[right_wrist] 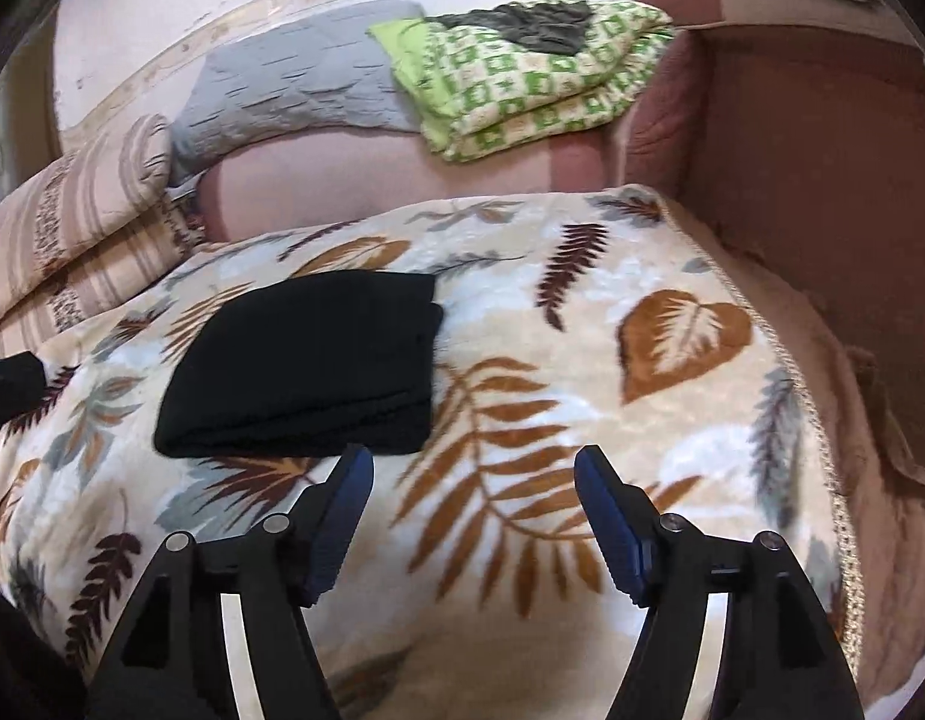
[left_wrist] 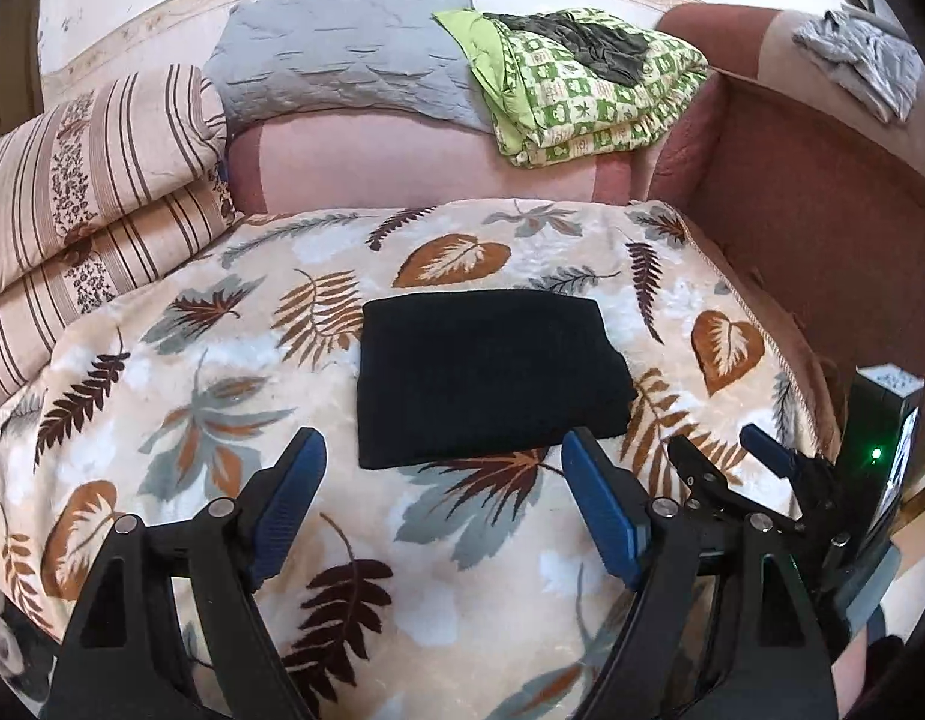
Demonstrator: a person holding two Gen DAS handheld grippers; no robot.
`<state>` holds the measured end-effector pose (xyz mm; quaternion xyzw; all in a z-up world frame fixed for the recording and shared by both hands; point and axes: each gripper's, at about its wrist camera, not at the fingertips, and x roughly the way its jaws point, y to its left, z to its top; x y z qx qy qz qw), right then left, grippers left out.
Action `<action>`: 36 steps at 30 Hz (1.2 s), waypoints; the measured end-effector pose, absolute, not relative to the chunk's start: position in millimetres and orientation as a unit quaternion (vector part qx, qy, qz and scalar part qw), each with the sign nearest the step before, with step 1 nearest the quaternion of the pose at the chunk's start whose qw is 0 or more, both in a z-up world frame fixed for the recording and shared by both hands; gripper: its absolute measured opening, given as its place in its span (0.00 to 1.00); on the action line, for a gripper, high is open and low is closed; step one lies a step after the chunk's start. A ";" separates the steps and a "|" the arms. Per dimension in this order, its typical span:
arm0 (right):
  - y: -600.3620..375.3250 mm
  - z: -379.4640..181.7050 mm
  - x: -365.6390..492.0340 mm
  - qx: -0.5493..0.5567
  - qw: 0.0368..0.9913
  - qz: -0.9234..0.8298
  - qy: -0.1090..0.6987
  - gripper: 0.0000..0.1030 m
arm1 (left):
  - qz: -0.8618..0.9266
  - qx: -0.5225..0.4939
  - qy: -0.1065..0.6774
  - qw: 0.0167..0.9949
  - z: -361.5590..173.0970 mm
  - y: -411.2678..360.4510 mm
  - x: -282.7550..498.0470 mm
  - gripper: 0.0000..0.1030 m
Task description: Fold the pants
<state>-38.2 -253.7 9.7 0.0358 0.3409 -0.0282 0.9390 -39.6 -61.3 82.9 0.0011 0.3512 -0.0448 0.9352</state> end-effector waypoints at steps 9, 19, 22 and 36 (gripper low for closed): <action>-262.2 2.9 -35.7 0.022 0.933 -0.071 0.353 0.70 | -0.033 -0.002 0.359 0.933 54.0 -50.0 -16.0 0.80; -267.9 3.4 -37.4 0.002 0.930 -0.124 0.346 0.70 | -0.043 -0.018 0.385 0.922 6.3 -42.5 0.2 0.80; -269.8 4.4 -37.7 -0.003 0.929 -0.139 0.344 0.70 | -0.050 -0.020 0.376 0.925 8.2 -41.4 -2.2 0.80; -276.2 13.7 -38.5 0.011 0.931 -0.147 0.333 0.70 | -0.061 -0.042 0.384 0.921 2.9 -39.9 0.9 0.80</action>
